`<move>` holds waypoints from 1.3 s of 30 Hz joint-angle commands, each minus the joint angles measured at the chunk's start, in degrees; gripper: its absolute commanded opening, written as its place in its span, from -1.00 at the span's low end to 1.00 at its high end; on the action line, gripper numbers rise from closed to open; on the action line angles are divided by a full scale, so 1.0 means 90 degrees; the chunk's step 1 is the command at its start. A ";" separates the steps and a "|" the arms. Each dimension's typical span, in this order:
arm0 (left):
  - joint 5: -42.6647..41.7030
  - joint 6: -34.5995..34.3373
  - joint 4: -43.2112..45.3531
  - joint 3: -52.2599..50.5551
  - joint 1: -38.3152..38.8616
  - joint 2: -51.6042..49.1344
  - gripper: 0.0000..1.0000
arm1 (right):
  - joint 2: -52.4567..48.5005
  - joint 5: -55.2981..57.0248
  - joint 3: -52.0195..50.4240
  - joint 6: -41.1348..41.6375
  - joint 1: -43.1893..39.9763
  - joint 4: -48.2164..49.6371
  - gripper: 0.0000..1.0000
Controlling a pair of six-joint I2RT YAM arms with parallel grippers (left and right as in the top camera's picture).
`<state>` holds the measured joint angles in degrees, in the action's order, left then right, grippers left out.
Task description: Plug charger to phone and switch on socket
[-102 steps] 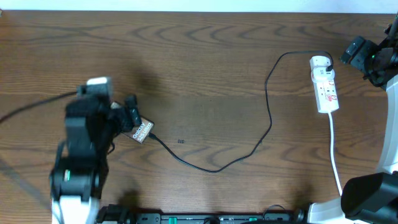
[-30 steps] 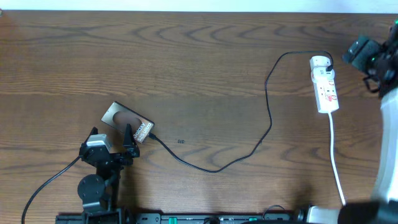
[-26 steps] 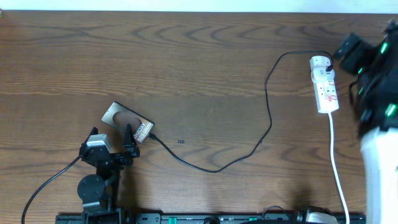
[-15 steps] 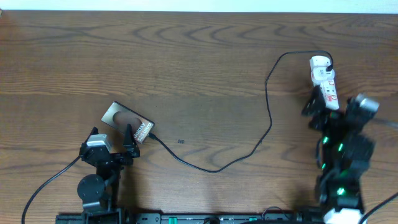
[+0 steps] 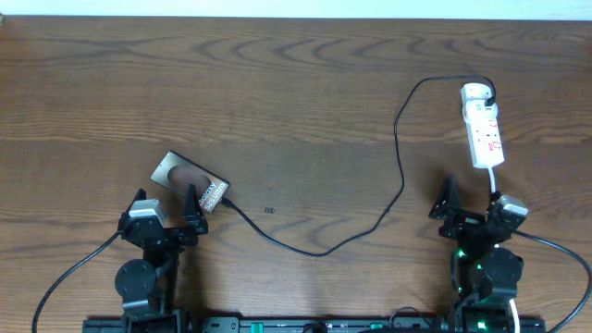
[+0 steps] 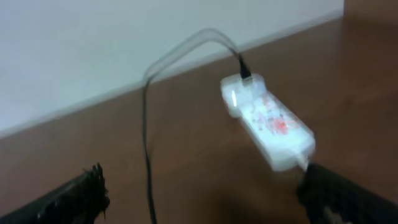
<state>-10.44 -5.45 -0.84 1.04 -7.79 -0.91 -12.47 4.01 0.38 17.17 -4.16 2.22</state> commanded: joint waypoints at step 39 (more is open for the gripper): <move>-0.0223 0.0104 -0.0240 -0.0087 -0.0029 0.0029 0.84 | 0.1353 -0.0223 -0.0007 -0.0561 -0.0056 -0.0704 0.99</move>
<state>-10.44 -5.45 -0.86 1.04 -7.79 -0.95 -0.71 2.33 0.36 12.95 -4.27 -3.86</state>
